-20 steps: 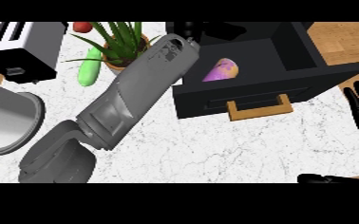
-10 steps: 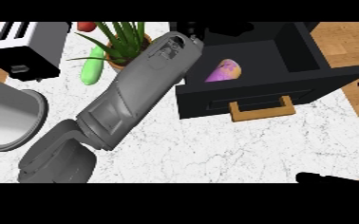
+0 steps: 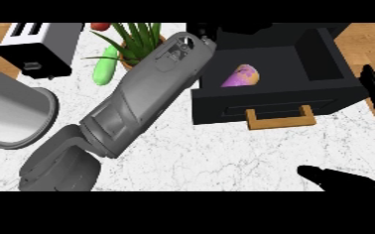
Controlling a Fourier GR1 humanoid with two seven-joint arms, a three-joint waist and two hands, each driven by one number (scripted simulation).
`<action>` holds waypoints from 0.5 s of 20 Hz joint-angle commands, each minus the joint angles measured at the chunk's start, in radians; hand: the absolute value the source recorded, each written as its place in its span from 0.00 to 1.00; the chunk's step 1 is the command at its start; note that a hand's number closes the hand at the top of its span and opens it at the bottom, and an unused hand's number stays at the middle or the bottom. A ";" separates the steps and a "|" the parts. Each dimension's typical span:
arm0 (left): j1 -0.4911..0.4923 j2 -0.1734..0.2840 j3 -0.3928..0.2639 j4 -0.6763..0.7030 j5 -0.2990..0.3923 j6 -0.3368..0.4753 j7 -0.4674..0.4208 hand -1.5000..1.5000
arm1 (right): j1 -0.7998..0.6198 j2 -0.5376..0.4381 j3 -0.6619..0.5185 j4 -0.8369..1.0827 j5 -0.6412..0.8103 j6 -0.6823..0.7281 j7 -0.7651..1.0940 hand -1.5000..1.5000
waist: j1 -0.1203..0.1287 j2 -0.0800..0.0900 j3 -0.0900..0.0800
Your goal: Pick up the can, place it into the drawer and close the drawer
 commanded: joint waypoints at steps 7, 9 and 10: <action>-0.038 0.000 -0.007 -0.025 0.005 0.010 0.074 0.00 | -0.078 -0.070 0.148 0.242 0.408 -0.086 -0.042 0.00 | 0.066 -0.016 0.000; -0.040 0.008 0.014 -0.030 -0.012 0.010 0.067 0.00 | -0.131 -0.047 0.184 0.296 0.473 -0.118 -0.016 0.00 | 0.078 -0.019 -0.001; -0.033 0.000 -0.017 -0.062 -0.022 0.048 0.100 0.00 | -0.106 -0.034 0.213 0.324 0.507 -0.139 -0.024 0.00 | 0.077 -0.022 0.000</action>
